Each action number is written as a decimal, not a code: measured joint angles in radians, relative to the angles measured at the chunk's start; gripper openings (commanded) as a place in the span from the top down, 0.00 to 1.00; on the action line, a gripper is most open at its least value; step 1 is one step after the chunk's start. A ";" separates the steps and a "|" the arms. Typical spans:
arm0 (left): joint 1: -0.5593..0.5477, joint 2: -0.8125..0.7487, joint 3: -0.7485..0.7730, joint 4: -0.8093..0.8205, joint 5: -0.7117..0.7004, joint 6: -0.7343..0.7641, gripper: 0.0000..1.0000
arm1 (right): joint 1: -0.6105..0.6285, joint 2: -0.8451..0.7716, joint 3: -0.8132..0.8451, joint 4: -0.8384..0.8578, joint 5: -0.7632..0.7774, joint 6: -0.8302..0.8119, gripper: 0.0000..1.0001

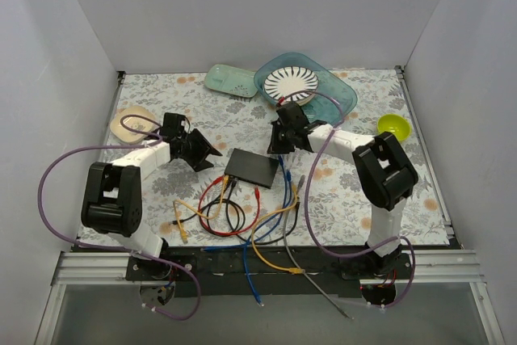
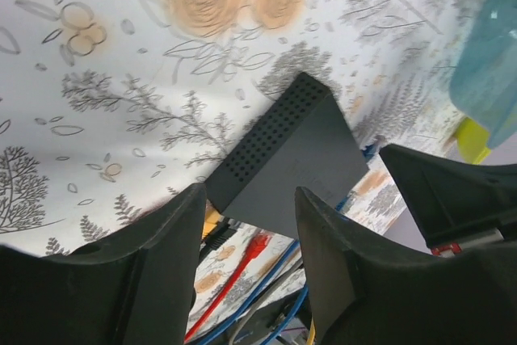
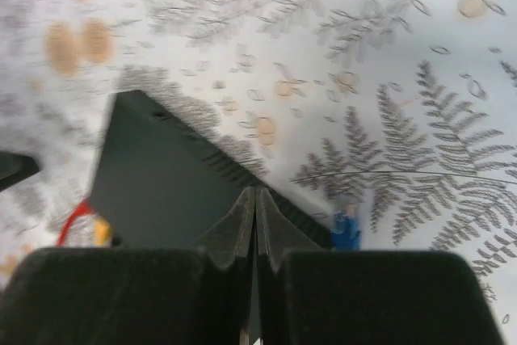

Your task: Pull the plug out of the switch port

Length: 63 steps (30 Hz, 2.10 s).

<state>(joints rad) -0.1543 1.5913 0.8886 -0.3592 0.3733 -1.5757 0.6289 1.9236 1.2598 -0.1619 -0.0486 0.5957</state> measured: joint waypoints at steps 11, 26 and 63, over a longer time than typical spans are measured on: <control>0.003 -0.096 -0.097 0.237 0.207 -0.029 0.54 | 0.032 -0.086 -0.068 0.270 -0.362 0.060 0.95; 0.003 -0.180 -0.303 0.192 0.224 -0.008 0.58 | 0.066 0.030 -0.092 0.188 -0.439 0.048 0.98; 0.095 -0.192 -0.276 0.300 0.243 0.022 0.49 | 0.056 0.037 -0.071 0.142 -0.441 0.022 0.98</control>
<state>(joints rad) -0.0593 1.3991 0.6128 -0.0589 0.6163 -1.5539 0.6846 1.9610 1.1893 -0.0204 -0.4900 0.6178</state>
